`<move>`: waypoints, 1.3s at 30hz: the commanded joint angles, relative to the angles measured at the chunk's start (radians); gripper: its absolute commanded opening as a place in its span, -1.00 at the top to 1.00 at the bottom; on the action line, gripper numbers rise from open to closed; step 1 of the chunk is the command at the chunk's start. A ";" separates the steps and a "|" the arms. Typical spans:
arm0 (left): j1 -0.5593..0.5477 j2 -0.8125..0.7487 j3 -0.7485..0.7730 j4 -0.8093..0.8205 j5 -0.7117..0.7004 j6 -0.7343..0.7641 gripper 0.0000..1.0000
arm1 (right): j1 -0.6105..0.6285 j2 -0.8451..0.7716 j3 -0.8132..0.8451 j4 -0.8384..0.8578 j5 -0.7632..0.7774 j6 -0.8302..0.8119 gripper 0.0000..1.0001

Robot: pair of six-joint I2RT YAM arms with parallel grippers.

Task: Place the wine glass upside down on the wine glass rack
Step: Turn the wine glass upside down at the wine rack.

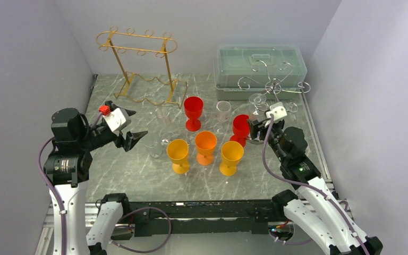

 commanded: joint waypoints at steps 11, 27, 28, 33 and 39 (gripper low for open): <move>0.002 -0.011 -0.003 0.011 0.003 0.015 -0.56 | 0.001 -0.048 -0.083 0.230 -0.019 -0.094 1.00; 0.002 -0.001 -0.020 0.034 0.004 0.010 -0.56 | -0.004 -0.110 -0.194 0.376 0.129 0.015 1.00; 0.003 -0.001 -0.022 0.036 0.004 0.010 -0.56 | -0.005 -0.114 -0.198 0.379 0.133 0.021 1.00; 0.002 -0.003 -0.023 0.031 0.000 0.017 -0.57 | -0.007 -0.122 -0.202 0.390 0.141 0.053 1.00; 0.002 -0.012 -0.030 0.025 -0.007 0.025 -0.56 | -0.008 -0.144 -0.225 0.412 0.158 0.115 1.00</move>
